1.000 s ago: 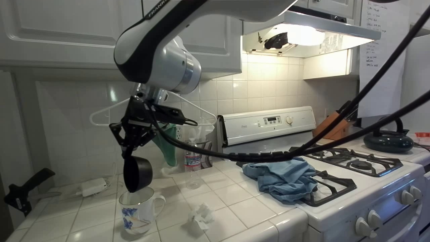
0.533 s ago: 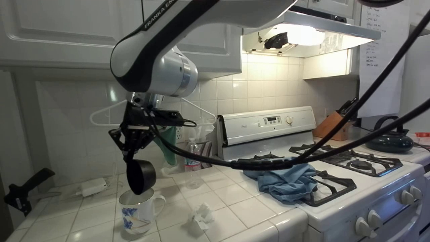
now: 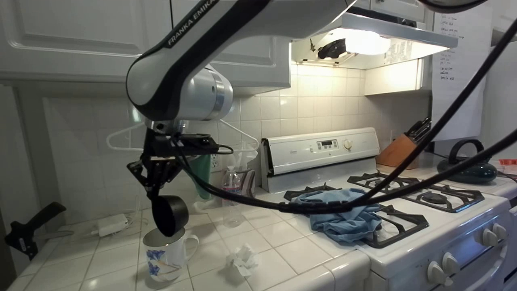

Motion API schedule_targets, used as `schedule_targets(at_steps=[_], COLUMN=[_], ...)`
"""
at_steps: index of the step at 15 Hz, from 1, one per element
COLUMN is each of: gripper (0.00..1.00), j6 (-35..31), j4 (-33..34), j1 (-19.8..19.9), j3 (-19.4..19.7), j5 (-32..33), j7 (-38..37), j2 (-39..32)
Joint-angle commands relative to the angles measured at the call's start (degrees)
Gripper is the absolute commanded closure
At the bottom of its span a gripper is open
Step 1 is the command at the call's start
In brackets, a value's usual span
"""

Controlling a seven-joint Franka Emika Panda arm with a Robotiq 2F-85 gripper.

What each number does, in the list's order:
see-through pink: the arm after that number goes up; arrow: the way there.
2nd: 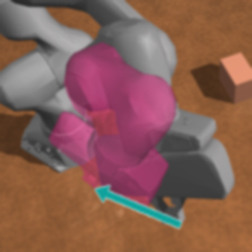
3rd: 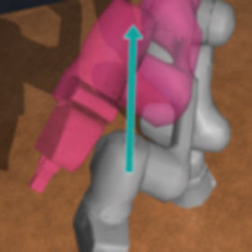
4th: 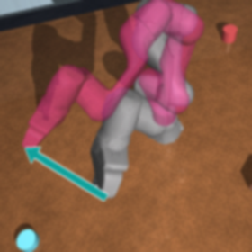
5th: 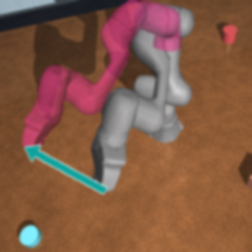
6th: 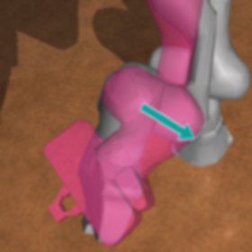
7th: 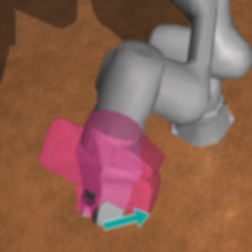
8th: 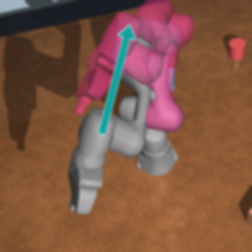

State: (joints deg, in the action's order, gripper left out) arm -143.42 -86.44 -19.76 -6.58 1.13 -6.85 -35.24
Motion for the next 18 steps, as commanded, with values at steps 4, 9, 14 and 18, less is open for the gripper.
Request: schedule_targets(at_steps=[4, 9, 14, 18], gripper=[0.99, 0.99, 0.99, 0.99], j6=[0.5, 0.1, -0.8, -1.2], j4=[3.0, 3.1, 3.1, 2.8], j1=[-3.4, -5.7, -7.8, -8.1], j3=[1.9, 3.1, 5.0, 4.9], j5=[5.9, 9.8, 14.8, 15.4], j7=[-2.3, -3.2, -4.7, -5.1], j2=[-2.1, -2.4, -2.7, -2.5])
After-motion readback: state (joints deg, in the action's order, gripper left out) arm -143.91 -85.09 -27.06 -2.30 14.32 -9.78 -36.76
